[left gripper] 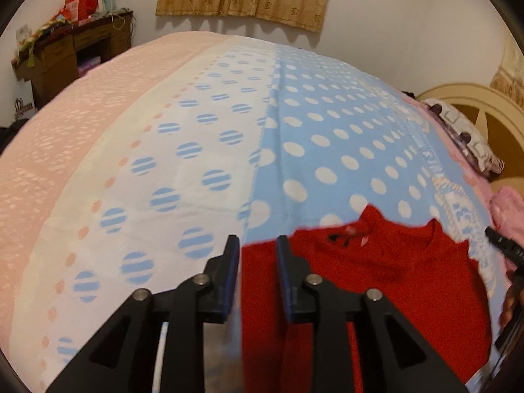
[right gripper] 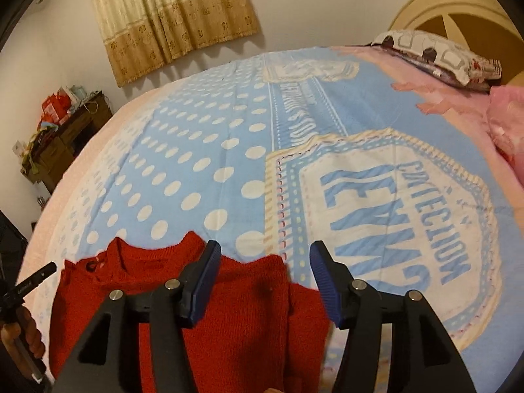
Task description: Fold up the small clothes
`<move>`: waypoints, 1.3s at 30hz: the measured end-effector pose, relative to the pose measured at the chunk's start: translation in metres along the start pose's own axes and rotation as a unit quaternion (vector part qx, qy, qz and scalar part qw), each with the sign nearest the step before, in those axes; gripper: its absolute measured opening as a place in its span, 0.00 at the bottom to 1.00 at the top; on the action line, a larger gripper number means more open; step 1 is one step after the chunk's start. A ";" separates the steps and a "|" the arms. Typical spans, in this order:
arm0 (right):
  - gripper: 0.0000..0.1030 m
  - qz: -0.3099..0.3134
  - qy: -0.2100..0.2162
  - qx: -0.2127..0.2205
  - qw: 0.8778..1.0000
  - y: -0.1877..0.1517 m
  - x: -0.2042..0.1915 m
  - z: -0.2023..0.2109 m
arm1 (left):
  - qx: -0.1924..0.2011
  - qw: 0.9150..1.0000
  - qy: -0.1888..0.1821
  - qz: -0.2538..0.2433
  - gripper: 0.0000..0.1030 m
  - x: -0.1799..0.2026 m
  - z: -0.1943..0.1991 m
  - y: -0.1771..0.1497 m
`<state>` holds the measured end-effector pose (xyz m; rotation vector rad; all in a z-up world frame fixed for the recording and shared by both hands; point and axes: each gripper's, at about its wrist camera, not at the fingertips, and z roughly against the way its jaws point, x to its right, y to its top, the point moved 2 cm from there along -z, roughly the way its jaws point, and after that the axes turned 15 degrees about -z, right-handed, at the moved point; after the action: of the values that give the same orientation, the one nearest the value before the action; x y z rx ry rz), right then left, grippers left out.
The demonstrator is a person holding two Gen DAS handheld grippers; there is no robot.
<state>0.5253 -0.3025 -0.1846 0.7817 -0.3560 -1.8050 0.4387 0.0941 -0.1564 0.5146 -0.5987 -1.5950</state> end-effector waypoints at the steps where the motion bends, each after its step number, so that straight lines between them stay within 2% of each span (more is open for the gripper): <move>1: 0.58 0.006 -0.001 -0.003 1.000 -0.004 -0.002 0.003 | 0.000 1.000 0.002 -0.009 0.34 0.002 0.004 -0.006; 2: 0.58 0.015 0.000 -0.011 1.000 -0.012 -0.005 0.008 | -0.002 1.000 0.011 -0.021 0.41 0.005 0.009 -0.014; 3: 0.58 0.029 0.005 -0.026 0.999 -0.026 -0.010 0.016 | -0.005 0.999 0.016 -0.029 0.44 0.008 0.012 -0.020; 7: 0.58 0.081 0.022 -0.053 0.995 -0.075 -0.020 0.043 | -0.002 0.998 0.015 -0.057 0.44 0.019 0.033 -0.051; 9: 0.58 0.110 0.029 -0.062 0.992 -0.104 -0.024 0.057 | 0.003 0.997 0.013 -0.071 0.49 0.025 0.043 -0.066; 11: 0.59 0.123 0.030 -0.071 0.989 -0.125 -0.024 0.066 | 0.007 0.996 0.027 -0.089 0.59 0.032 0.049 -0.079; 14: 0.59 0.131 0.038 -0.085 0.987 -0.148 -0.023 0.071 | 0.005 0.992 0.051 -0.118 0.62 0.039 0.045 -0.085; 15: 0.60 0.149 0.026 -0.084 0.985 -0.151 -0.026 0.070 | 0.004 0.992 0.055 -0.118 0.62 0.038 0.044 -0.082; 17: 0.59 0.163 0.013 -0.064 0.984 -0.144 -0.031 0.072 | 0.012 0.993 0.052 -0.102 0.62 0.033 0.048 -0.074; 19: 0.59 0.155 0.021 -0.042 0.987 -0.127 -0.033 0.078 | 0.029 0.993 0.058 -0.094 0.60 0.028 0.054 -0.063; 20: 0.59 0.151 0.024 -0.033 0.988 -0.116 -0.034 0.077 | 0.037 0.993 0.053 -0.095 0.60 0.027 0.054 -0.052; 23: 0.59 0.144 0.000 -0.016 0.989 -0.081 -0.034 0.059 | 0.034 0.995 0.027 -0.094 0.60 0.027 0.044 -0.031; 25: 0.59 0.126 -0.014 -0.026 0.992 -0.058 -0.028 0.037 | 0.031 0.995 0.005 -0.096 0.60 0.031 0.030 -0.016; 30: 0.59 0.065 -0.024 -0.053 0.996 -0.018 -0.006 -0.010 | -0.004 0.994 -0.015 -0.109 0.57 0.045 -0.009 0.006; 33: 0.59 0.047 0.001 -0.089 0.995 -0.009 0.000 -0.035 | -0.033 0.993 -0.014 -0.114 0.43 0.046 -0.031 0.011; 34: 0.58 0.050 0.007 -0.101 0.994 -0.010 -0.002 -0.040 | -0.039 0.992 -0.015 -0.119 0.35 0.047 -0.036 0.012; 35: 0.54 0.059 0.008 -0.114 0.992 -0.013 -0.005 -0.046 | -0.041 0.992 -0.014 -0.122 0.19 0.047 -0.040 0.012; 36: 0.37 0.085 -0.009 -0.114 0.990 -0.018 -0.009 -0.052 | -0.042 0.991 -0.018 -0.125 0.12 0.048 -0.041 0.011; 37: 0.23 0.100 -0.019 -0.113 0.988 -0.021 -0.012 -0.054 | -0.042 0.991 -0.019 -0.127 0.11 0.047 -0.041 0.011; 38: 0.19 0.118 -0.029 -0.108 0.987 -0.024 -0.015 -0.056 | -0.036 0.991 -0.018 -0.128 0.10 0.047 -0.039 0.010; 39: 0.09 0.129 -0.032 -0.097 0.986 -0.026 -0.019 -0.054 | -0.029 0.991 -0.012 -0.130 0.09 0.047 -0.036 0.010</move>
<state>0.5463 -0.2689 -0.2332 0.5172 -0.3032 -1.5944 0.4646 0.0442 -0.1767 0.5486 -0.5171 -1.8614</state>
